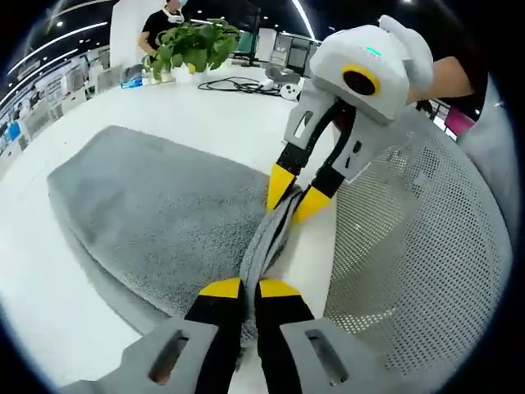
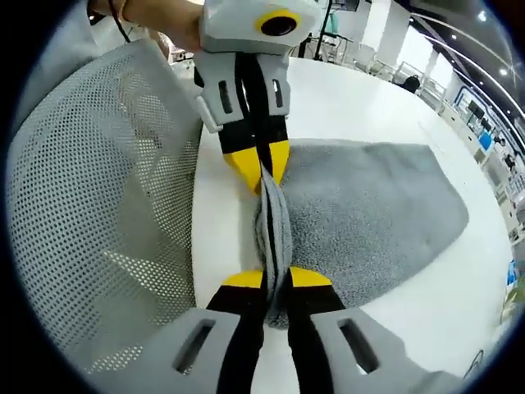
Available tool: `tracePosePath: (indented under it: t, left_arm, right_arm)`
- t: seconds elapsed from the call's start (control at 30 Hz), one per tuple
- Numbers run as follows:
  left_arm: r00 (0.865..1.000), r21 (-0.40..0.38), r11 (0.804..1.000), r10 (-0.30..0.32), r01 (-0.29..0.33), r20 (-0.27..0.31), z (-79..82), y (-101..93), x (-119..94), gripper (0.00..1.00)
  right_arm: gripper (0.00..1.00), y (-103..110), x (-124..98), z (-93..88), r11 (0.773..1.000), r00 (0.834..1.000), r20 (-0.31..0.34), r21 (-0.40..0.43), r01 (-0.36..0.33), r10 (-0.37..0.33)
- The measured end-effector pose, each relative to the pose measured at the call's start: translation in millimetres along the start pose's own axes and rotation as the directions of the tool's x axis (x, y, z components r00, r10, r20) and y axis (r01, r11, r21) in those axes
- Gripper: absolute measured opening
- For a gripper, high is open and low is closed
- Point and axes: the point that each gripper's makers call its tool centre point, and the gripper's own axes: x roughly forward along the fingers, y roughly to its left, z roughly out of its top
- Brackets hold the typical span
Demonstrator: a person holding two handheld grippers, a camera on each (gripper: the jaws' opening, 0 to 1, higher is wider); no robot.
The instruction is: Fold the towel on the table until its edges align and the towel forms a compact rectangular stack.
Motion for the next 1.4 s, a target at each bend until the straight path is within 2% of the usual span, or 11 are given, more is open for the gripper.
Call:
tracePosePath:
  t: [0.07, 0.1, 0.27, 0.43, 0.93, 1.17, 1.33, 1.4]
  left_arm:
    - [1.0, -0.025, 1.0, -0.002, 0.002, 0.006, -0.1, 0.5, 0, 0.05]
    - [1.0, -0.028, 1.0, -0.003, 0.003, 0.007, 0.0, 0.0, 0, 0.05]
    - [1.0, 0.008, 1.0, 0.006, -0.006, -0.009, 0.6, -2.4, -1, 0.05]
    - [1.0, 0.037, 0.999, 0.016, -0.015, -0.018, 3.3, -3.2, -5, 0.05]
    - [0.999, 0.075, 0.997, 0.036, -0.036, -0.001, 26.6, 0.0, -32, 0.05]
    - [0.999, 0.105, 0.994, 0.035, -0.033, -0.008, 36.6, -5.0, -44, 0.05]
    - [1.0, 0.108, 0.994, 0.023, -0.023, 0.001, 44.2, -9.2, -54, 0.05]
    - [1.0, 0.101, 0.995, -0.002, 0.003, -0.007, 46.2, -15.2, -59, 0.05]
  right_arm:
    - [0.04, -2, -1, 0.4, 0.996, 0.999, 0.024, 0.088, -0.034, 0.032]
    - [0.04, -4, -1, 0.8, 0.995, 0.999, 0.027, 0.094, -0.039, 0.037]
    - [0.03, -1, -1, 0.7, 0.999, 0.999, -0.017, 0.002, -0.032, 0.032]
    - [0.03, -2, -4, 1.4, 0.999, 0.999, -0.011, 0.02, -0.037, 0.037]
    - [0.04, -3, -26, 20.8, 0.998, 0.998, 0.001, -0.028, -0.055, 0.055]
    - [0.04, -1, -39, 29.2, 0.997, 0.997, 0.002, -0.006, -0.075, 0.075]
    - [0.04, 3, -50, 34.8, 0.995, 0.995, 0.002, 0.008, -0.098, 0.098]
    - [0.04, 6, -55, 37.1, 0.994, 0.994, -0.003, 0.013, -0.107, 0.107]
